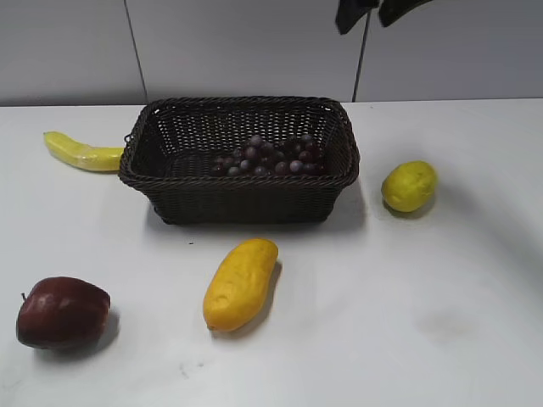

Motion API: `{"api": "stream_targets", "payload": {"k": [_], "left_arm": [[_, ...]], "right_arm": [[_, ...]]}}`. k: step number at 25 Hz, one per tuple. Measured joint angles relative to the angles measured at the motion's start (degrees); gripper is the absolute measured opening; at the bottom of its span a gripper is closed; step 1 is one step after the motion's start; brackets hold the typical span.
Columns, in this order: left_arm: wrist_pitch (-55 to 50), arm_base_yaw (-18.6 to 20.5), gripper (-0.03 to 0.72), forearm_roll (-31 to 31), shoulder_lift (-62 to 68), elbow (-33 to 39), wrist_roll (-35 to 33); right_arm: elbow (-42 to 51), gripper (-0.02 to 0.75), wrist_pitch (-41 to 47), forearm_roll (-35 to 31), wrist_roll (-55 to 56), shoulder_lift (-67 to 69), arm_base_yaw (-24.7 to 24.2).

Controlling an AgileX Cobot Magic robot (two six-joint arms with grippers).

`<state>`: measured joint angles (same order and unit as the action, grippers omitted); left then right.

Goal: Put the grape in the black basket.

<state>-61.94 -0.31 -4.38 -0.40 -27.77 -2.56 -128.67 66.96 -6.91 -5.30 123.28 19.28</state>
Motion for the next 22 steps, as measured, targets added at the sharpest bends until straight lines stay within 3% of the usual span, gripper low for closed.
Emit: {"api": "stream_targets", "payload": {"k": [9, 13, 22], "left_arm": [[0.0, 1.3, 0.480, 0.0, 0.0, 0.0, 0.0], [0.0, 3.6, 0.480, 0.0, 0.0, 0.0, 0.0], [0.0, 3.9, 0.478, 0.0, 0.0, 0.0, 0.0]], "right_arm": [[10.5, 0.523, 2.1, 2.4, 0.6, -10.4, -11.6], [14.1, 0.523, 2.3, 6.9, 1.6, -13.3, -12.5], [30.4, 0.523, 2.3, 6.9, 2.3, -28.1, -12.5]]}}
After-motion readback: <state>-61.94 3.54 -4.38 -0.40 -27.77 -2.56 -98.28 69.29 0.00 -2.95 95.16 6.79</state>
